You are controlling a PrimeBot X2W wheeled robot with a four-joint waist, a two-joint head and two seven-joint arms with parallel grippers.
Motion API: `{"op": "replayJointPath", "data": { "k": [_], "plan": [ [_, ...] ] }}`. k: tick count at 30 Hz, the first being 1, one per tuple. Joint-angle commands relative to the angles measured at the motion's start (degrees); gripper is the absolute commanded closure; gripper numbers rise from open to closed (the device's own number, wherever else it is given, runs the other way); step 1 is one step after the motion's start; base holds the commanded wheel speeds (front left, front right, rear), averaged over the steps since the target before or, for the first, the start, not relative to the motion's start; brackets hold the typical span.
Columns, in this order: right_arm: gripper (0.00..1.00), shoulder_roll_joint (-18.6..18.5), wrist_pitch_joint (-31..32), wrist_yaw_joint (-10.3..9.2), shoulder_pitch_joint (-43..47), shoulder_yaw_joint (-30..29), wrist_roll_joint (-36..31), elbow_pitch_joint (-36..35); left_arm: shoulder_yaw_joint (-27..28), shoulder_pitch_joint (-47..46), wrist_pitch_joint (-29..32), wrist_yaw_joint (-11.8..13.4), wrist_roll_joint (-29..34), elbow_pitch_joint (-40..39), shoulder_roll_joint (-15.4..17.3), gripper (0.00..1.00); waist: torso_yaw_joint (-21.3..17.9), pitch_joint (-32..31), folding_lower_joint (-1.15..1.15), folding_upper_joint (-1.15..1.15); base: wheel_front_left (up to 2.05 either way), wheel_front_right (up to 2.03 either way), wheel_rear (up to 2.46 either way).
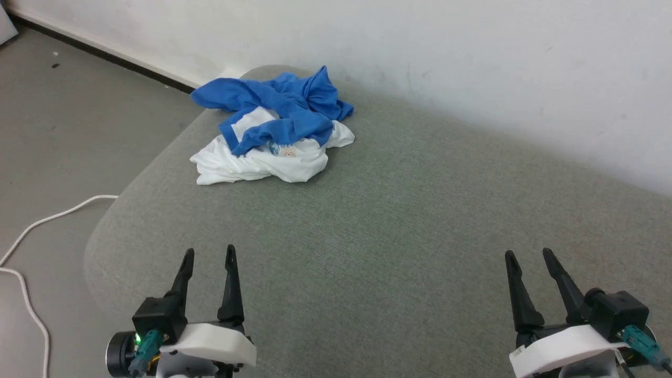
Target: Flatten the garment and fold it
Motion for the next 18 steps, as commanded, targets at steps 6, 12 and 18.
{"op": "replayJointPath", "data": {
  "k": [6,12,18],
  "plan": [
    [0.0,0.18,-1.24,-0.12,0.84,-0.27,0.25,0.78,-0.56,0.92,-1.25,0.76,-1.03,0.73,-0.14,0.0,1.7,0.22,0.0,0.0,0.0,0.0,0.0],
    [0.0,0.18,-1.27,-0.12,0.76,-0.64,-1.87,1.29,-0.58,0.81,-1.28,0.62,-1.04,0.92,-0.14,0.0,1.67,0.26,0.0,0.0,0.0,0.0,0.0],
    [0.0,0.18,-1.27,-0.12,0.56,-1.17,-2.6,1.55,-0.67,0.71,-1.28,0.58,-1.12,1.1,-0.14,0.0,1.53,0.27,0.0,0.0,0.0,0.0,0.0]
  ]
}}
